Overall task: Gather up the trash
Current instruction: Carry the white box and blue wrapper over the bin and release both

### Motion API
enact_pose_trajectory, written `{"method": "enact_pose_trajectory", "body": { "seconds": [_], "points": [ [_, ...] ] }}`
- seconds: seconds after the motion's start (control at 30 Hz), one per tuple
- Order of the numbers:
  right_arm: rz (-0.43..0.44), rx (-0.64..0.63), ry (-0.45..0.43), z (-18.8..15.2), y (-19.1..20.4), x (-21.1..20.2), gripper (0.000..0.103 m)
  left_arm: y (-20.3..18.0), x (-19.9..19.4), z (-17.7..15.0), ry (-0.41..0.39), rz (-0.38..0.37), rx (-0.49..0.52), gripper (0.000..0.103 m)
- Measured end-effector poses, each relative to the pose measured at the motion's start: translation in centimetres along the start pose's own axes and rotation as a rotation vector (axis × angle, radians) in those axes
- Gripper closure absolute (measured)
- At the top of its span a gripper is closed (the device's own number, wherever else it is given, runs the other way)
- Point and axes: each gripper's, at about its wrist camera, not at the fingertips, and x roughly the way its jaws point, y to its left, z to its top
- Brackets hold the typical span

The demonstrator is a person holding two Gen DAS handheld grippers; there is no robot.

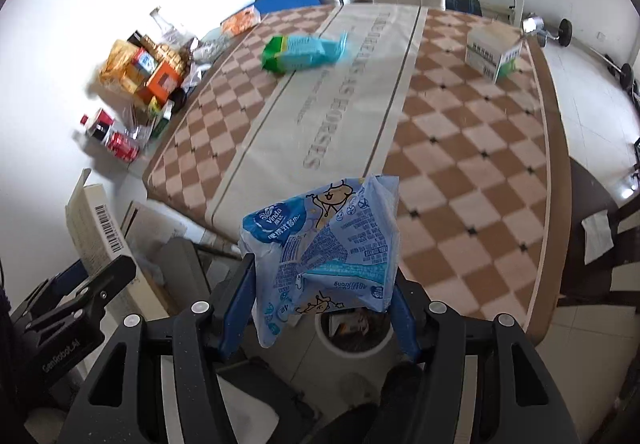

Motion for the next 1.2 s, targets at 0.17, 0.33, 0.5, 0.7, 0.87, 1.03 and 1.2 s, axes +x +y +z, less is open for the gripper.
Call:
{"method": "enact_pose_trajectory", "body": {
  "seconds": [0.17,0.33,0.5,0.7,0.87,1.03,1.2],
  "points": [
    [0.007,-0.007,0.139,-5.8,-1.4,5.0,0.041,2.2,5.7,-5.4,0.169,-0.004,-0.058,0.025],
    [0.003,0.006,0.303,-11.8,-3.6,13.4,0.041,3.9,15.5,-10.0,0.359,-0.048,-0.124,0.025],
    [0.004,-0.007,0.427,-16.8,-5.7,22.7,0.041,5.0,26.8,-13.5,0.521,-0.102,-0.2,0.025],
    [-0.028,-0.047,0.492,-20.6,-8.9,34.1,0.041,4.0,38.2,-16.3,0.593,-0.129,-0.164,0.025],
    [-0.095,-0.029,0.519,-22.5,-12.6,42.7,0.041,2.2,45.3,-18.5,0.652,-0.141,-0.139,0.025],
    [-0.123,0.008,0.561,-24.6,-16.0,48.4,0.041,1.7,48.6,-20.5,0.696,-0.135,-0.154,0.025],
    [-0.125,0.011,0.576,-25.1,-17.4,50.9,0.041,1.2,49.3,-20.8,0.708,-0.146,-0.146,0.024]
  ]
}}
